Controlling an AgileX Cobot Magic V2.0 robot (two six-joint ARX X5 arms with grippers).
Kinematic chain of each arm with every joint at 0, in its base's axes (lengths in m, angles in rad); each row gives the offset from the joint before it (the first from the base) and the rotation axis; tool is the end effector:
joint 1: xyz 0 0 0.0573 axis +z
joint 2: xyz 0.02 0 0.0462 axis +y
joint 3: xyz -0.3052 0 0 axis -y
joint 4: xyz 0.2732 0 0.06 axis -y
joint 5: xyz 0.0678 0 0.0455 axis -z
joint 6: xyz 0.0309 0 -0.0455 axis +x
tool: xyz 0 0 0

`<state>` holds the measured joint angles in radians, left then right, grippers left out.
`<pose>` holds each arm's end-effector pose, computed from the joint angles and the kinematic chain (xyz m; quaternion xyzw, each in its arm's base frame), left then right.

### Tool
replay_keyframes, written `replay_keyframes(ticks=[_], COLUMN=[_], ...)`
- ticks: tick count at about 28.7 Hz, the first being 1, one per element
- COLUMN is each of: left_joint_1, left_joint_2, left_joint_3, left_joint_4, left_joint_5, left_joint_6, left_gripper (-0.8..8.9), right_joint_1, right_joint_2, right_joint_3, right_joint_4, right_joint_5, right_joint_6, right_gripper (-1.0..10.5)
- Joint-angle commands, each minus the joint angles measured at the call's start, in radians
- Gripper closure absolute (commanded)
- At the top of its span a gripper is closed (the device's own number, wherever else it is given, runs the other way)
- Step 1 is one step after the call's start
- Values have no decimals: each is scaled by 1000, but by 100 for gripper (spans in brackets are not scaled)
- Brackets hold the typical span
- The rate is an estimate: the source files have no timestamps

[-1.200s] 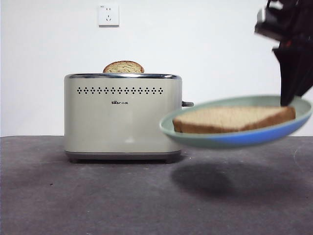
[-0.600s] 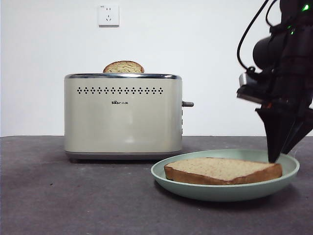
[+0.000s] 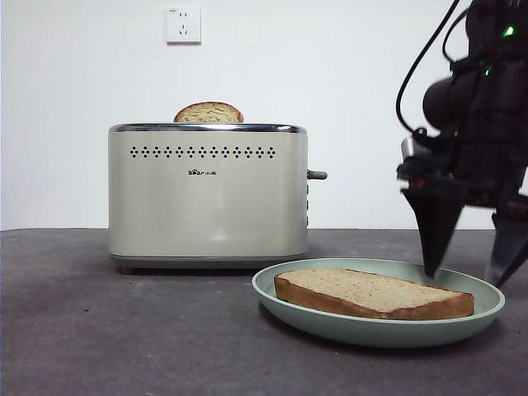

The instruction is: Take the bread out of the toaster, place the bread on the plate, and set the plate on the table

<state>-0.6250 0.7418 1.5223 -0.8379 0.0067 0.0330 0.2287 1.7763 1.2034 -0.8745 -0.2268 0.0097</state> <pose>0.0367 -0.0268 0.5389 0.0244 0.0222 -0.3109 0.9499 0.3456 0.0876 0.2074 0.0029 0.6630 0.1660 0.7300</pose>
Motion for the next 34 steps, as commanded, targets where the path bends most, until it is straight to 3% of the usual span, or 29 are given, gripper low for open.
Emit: replay_keyframes(ticks=[1,5,7,10,15,18,27,29,31,32,34], left_joint_1=[-3,-3,-3,-3,-3,-3,-2,-2,-2,-2,-2], left_joint_2=[0,21,38,48,31,-8,-217,-264,-296,-304,-307], left_joint_3=[-3,-3,-4,-20,-127,-244,-698,-775,-824,-836,-841], left_joint_4=[6,-31,-79,-111,-104,-47,325,402,441,445,443], left_joint_5=[-2,-8,-59,-143,-218,-270,-344,-342,-342,-342,-343], left_joint_6=[-6,-6,7,14,12,11,-94,-100,-112,-112,-111], left_gripper=[405,409,409,409,409,409,412,499,699,817,822], right_joint_1=[0,6,19,29,30,30,30,33,42,46,56], right_joint_2=[-105,-358,-489,-605,-743,-796,-824,-821,-821,-821,-821], right_joint_3=[4,13,13,13,13,13,13,13,13,13,13], right_joint_4=[12,16,17,17,26,28,1,-6,-10,-10,-11], right_joint_5=[-3,-10,-11,-16,-93,-93,-143,-142,-141,-142,-141], right_joint_6=[22,43,55,72,88,88,85,75,62,49,2], right_gripper=[565,568,568,568,568,568,569,571,622,721,981])
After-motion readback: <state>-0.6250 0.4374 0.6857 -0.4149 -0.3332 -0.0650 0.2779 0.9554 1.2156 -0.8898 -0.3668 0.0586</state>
